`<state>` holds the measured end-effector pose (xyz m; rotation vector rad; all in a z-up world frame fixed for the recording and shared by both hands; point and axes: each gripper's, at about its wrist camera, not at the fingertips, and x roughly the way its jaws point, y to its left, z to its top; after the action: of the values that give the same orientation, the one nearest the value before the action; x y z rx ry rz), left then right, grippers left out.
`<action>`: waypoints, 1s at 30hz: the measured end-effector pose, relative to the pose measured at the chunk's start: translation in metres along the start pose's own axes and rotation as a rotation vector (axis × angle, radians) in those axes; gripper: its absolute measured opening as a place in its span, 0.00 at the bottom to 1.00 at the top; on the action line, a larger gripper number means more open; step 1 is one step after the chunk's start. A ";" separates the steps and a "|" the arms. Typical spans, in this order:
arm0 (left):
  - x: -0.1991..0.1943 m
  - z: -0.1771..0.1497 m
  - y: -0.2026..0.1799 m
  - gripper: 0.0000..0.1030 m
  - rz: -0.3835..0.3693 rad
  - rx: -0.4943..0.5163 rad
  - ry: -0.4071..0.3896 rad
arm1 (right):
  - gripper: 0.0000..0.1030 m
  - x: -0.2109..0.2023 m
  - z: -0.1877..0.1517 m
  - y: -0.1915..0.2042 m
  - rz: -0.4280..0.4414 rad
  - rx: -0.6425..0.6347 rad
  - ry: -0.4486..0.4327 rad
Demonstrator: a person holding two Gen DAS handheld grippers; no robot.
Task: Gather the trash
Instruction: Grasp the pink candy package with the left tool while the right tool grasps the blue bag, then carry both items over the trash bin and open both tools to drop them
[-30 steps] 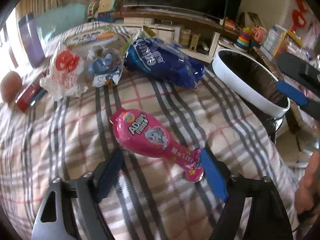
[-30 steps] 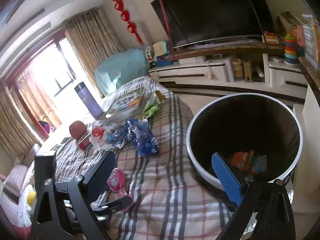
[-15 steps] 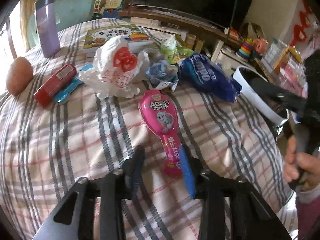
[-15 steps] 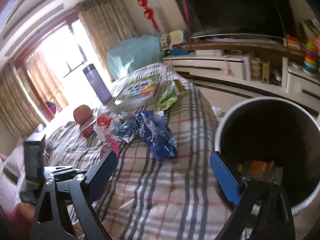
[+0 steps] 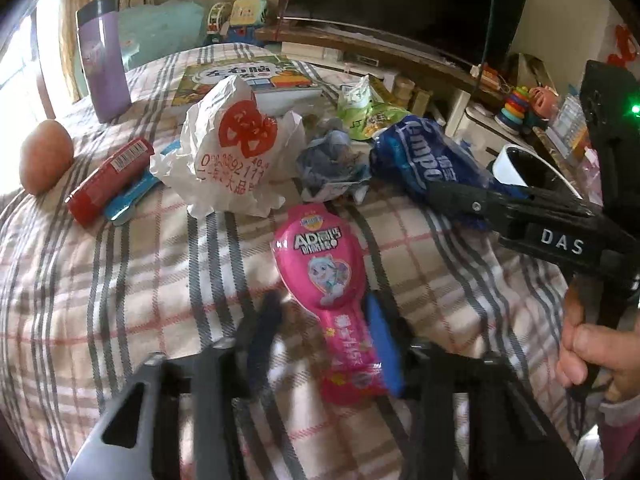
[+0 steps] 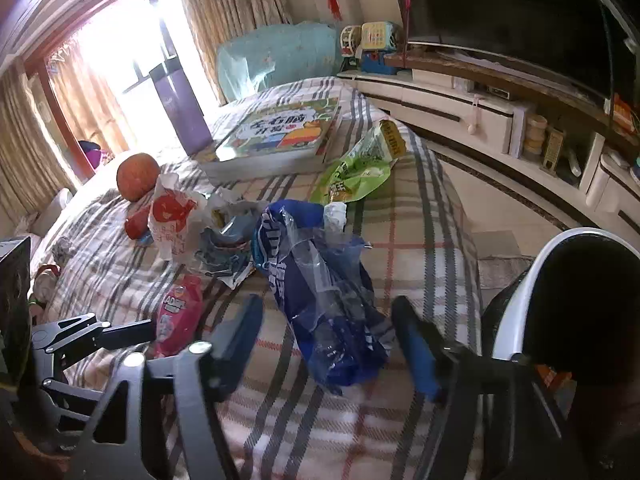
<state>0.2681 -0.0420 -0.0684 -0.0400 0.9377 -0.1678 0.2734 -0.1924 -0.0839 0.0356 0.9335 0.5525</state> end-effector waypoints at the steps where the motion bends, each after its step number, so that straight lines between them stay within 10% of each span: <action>1: 0.000 -0.001 0.000 0.26 0.000 -0.002 -0.002 | 0.47 0.001 -0.001 0.000 0.001 0.002 0.003; 30: -0.028 0.002 -0.040 0.17 -0.248 0.087 -0.005 | 0.38 -0.126 -0.080 -0.038 -0.077 0.265 -0.153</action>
<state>0.2488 -0.0769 -0.0409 -0.0767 0.9179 -0.4380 0.1700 -0.2999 -0.0475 0.2757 0.8500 0.3469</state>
